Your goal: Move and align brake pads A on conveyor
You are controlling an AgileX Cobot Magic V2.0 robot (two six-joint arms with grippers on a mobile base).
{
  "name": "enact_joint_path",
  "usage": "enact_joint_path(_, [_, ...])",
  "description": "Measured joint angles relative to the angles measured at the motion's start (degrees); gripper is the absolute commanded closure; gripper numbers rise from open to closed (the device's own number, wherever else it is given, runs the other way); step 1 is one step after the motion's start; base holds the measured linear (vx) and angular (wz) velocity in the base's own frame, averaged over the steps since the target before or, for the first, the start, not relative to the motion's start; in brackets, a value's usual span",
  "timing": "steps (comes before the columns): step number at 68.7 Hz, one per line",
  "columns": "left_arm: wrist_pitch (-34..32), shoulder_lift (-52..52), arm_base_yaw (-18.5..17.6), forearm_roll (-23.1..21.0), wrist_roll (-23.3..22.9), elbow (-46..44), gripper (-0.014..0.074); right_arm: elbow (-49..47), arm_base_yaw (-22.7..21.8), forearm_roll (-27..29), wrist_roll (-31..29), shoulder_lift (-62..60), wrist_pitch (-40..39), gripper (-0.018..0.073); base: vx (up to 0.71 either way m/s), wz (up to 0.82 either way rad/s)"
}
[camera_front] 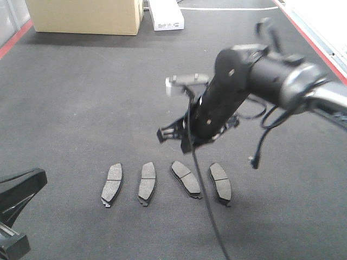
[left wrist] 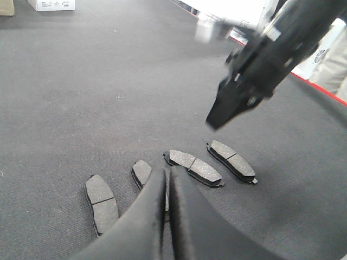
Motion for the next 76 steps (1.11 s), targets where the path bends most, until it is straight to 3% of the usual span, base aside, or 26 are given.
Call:
enact_joint_path(15, [0.00, 0.00, 0.00, 0.00, 0.00, 0.00, 0.0603, 1.21, -2.07, 0.20, -2.08, -7.01, -1.71, 0.0562, 0.00, 0.00])
enact_joint_path(26, [0.00, 0.00, 0.00, 0.00, 0.00, 0.00, 0.0603, 9.18, -10.66, 0.56, -2.84, -12.77, -4.65, 0.0562, 0.00, 0.00])
enact_joint_path(36, [0.00, 0.00, 0.00, 0.00, 0.00, 0.00, 0.0603, 20.80, -16.82, 0.25, -9.60, -21.66, -10.71, 0.0562, 0.00, 0.00])
enact_joint_path(48, [0.00, 0.00, 0.00, 0.00, 0.00, 0.00, 0.0603, 36.02, -17.13, 1.11, -14.43, -35.13, -23.55, 0.0562, 0.00, 0.00])
enact_joint_path(63, [0.00, 0.00, 0.00, 0.00, 0.00, 0.00, 0.0603, 55.72, -17.13, 1.34, -14.86, -51.51, -37.71, 0.0562, 0.00, 0.00])
enact_joint_path(76, [0.00, 0.00, 0.00, 0.00, 0.00, 0.00, 0.0603, 65.25, -17.13, 1.39, -14.97, -62.83, -48.83, 0.0562, 0.00, 0.00])
